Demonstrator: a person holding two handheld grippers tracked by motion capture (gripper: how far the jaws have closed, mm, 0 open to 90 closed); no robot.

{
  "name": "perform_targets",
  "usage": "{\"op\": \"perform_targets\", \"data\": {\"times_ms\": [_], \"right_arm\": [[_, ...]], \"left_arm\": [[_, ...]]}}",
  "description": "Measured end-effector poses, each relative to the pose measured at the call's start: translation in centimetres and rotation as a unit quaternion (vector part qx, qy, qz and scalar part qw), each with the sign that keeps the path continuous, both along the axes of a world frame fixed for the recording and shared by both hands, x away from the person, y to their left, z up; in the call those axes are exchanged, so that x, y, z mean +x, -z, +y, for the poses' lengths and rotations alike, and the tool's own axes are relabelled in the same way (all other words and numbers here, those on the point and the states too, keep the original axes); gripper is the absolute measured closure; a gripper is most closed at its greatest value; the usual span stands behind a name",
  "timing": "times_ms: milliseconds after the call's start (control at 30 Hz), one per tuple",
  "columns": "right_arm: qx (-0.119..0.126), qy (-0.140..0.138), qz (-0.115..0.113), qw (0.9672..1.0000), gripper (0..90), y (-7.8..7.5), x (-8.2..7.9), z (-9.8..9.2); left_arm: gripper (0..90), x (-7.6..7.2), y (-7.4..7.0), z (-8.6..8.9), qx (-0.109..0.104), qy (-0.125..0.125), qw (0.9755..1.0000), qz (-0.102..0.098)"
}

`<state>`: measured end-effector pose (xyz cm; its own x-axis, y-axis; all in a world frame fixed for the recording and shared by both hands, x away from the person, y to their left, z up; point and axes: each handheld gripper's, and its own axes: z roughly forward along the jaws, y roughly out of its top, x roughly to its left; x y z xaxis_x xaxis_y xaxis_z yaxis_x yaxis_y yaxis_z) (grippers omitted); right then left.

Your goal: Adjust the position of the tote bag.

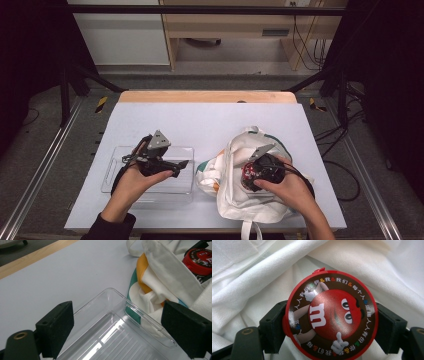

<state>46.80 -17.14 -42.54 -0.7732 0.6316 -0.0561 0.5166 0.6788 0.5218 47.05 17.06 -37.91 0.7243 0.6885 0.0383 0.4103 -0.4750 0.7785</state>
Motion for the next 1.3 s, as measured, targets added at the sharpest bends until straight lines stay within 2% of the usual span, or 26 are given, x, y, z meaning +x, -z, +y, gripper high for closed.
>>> {"op": "perform_targets", "data": {"times_ms": [167, 267, 633, 733, 833, 967, 1167, 1300], "right_arm": [[-0.007, 0.013, 0.0, 0.9999, 23.9, -0.2, 0.1, 0.0], [0.001, 0.02, -0.003, 0.9998, 24.0, -0.6, 0.1, -0.2], [0.016, 0.026, -0.049, 0.9984, 24.0, -3.9, -0.9, -0.4], [0.022, 0.027, -0.064, 0.9974, 24.0, -4.9, -1.1, -0.5], [0.023, 0.028, -0.076, 0.9964, 24.0, -5.9, -1.1, -0.4], [0.026, 0.032, -0.093, 0.9948, 24.0, -7.7, -1.1, 0.1], [0.034, 0.02, -0.111, 0.9931, 24.0, -9.8, -0.9, 1.5], [0.038, 0.015, -0.114, 0.9926, 24.1, -10.5, -0.3, 3.2]], "left_arm": [[11.0, 0.1, 0.0, 0.2, -0.001, -0.003, 1.0, 0.001], [10.2, 0.2, 0.0, 0.5, -0.002, -0.008, 1.0, 0.004], [7.7, 0.5, -0.2, 1.6, -0.007, -0.031, 0.9995, 0.004], [7.0, 0.6, -0.2, 2.0, 0.01, -0.038, 0.9992, 0.002], [6.6, 0.6, -0.2, 2.6, 0.006, -0.039, 0.9992, 0.006], [6.4, 0.9, -0.5, 3.7, 0.001, -0.05, 0.9988, 0.003], [6.3, 1.2, -0.5, 5.5, -0.014, -0.074, 0.9971, 0.005], [6.3, 1.2, -0.5, 5.9, -0.004, -0.081, 0.9967, 0.003]]}}
